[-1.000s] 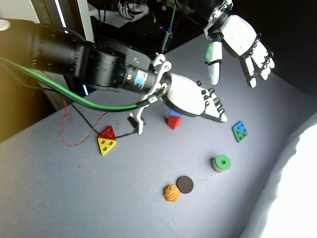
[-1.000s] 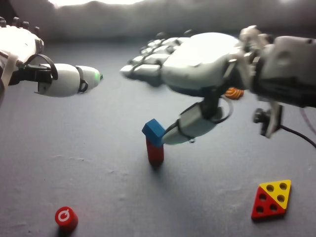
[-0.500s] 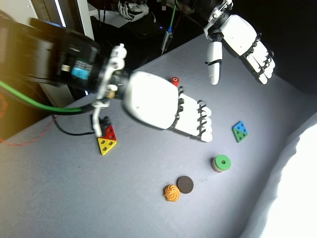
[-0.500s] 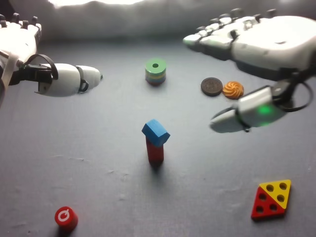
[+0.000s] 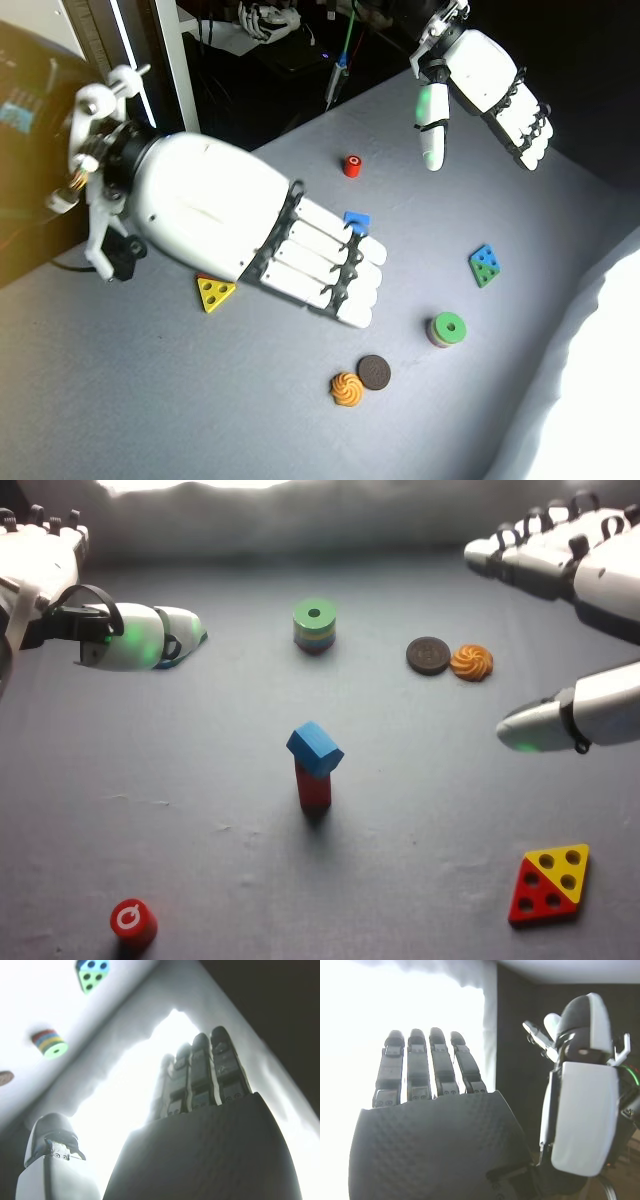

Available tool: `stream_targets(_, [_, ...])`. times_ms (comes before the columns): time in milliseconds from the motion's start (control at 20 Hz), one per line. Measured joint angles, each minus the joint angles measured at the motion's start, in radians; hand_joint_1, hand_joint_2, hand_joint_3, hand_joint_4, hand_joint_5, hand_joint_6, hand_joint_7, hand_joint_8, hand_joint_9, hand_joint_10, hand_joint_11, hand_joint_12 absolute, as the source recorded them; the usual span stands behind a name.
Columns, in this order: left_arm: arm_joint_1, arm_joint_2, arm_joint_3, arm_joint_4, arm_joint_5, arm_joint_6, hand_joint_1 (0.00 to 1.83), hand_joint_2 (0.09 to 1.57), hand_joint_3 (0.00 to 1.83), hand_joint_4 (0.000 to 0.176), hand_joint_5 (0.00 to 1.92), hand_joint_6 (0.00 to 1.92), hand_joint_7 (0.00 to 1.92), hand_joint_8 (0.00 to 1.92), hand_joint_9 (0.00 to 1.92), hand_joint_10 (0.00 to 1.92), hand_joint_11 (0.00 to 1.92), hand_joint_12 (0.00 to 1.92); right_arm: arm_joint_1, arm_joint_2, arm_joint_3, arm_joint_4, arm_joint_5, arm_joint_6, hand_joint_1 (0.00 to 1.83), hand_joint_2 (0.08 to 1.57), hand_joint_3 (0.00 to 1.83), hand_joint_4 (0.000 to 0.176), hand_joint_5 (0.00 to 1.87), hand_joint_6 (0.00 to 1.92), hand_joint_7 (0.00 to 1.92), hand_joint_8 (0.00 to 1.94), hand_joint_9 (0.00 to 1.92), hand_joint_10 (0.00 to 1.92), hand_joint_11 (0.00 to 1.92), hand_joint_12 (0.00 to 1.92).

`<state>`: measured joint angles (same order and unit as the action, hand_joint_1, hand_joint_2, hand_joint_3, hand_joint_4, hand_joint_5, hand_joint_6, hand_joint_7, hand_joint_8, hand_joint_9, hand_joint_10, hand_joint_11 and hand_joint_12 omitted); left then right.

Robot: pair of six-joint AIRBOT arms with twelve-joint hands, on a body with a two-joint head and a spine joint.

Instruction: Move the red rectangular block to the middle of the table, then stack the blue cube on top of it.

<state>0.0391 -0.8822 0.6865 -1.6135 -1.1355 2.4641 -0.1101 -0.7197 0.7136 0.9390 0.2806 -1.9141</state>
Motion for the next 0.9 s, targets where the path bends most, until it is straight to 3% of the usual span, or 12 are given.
stream_targets(350, [-0.004, 0.0, 0.0, -0.009, -0.006, 0.002, 0.04, 1.3, 0.0, 0.0, 0.18, 0.0, 0.18, 0.01, 0.17, 0.01, 0.11, 0.09, 0.057, -0.005, 0.056, -0.019, -0.172, 0.071, 0.3, 1.06, 0.01, 0.0, 0.02, 0.01, 0.02, 0.01, 0.0, 0.0, 0.04, 0.02])
stream_targets(400, [-0.004, 0.0, 0.0, -0.01, -0.005, 0.002, 0.15, 1.33, 0.0, 0.0, 0.28, 0.0, 0.31, 0.0, 0.32, 0.01, 0.17, 0.3, 0.057, -0.006, 0.056, -0.02, -0.179, 0.085, 0.36, 1.09, 0.0, 0.0, 0.1, 0.0, 0.09, 0.0, 0.06, 0.0, 0.01, 0.21])
stream_targets(500, [-0.003, 0.0, 0.0, -0.007, -0.005, 0.002, 0.17, 1.34, 0.0, 0.0, 0.35, 0.0, 0.4, 0.0, 0.41, 0.0, 0.08, 0.62, 0.06, -0.008, 0.056, -0.021, -0.194, 0.124, 0.35, 1.11, 0.01, 0.0, 0.11, 0.0, 0.09, 0.0, 0.06, 0.0, 0.0, 0.25])
stream_targets(600, [-0.001, 0.002, 0.0, -0.013, -0.006, 0.002, 0.19, 1.35, 0.0, 0.0, 0.39, 0.0, 0.47, 0.01, 0.47, 0.01, 0.11, 0.67, 0.06, -0.009, 0.066, -0.024, -0.202, 0.182, 0.36, 1.12, 0.0, 0.0, 0.16, 0.01, 0.14, 0.01, 0.1, 0.01, 0.0, 0.32])
stream_targets(650, [0.002, 0.002, 0.0, -0.011, -0.007, 0.002, 0.19, 1.36, 0.0, 0.0, 0.4, 0.0, 0.5, 0.0, 0.5, 0.01, 0.1, 0.73, 0.063, -0.009, 0.075, -0.023, -0.204, 0.205, 0.38, 1.12, 0.0, 0.0, 0.23, 0.01, 0.2, 0.01, 0.15, 0.01, 0.0, 0.45])
stream_targets(750, [0.002, 0.002, 0.0, -0.01, -0.007, 0.002, 0.26, 1.39, 0.0, 0.0, 0.5, 0.01, 0.62, 0.01, 0.6, 0.02, 0.13, 0.89, 0.064, -0.009, 0.085, -0.027, -0.193, 0.208, 0.32, 1.21, 0.01, 0.0, 0.35, 0.02, 0.3, 0.01, 0.22, 0.02, 0.0, 0.52])
stream_targets(900, [0.002, 0.002, 0.001, -0.005, -0.007, 0.002, 0.26, 1.45, 0.0, 0.0, 0.61, 0.02, 0.7, 0.02, 0.67, 0.04, 0.16, 1.02, 0.064, -0.009, 0.085, -0.031, -0.192, 0.209, 0.43, 1.24, 0.0, 0.0, 0.58, 0.03, 0.55, 0.03, 0.44, 0.05, 0.0, 0.85])
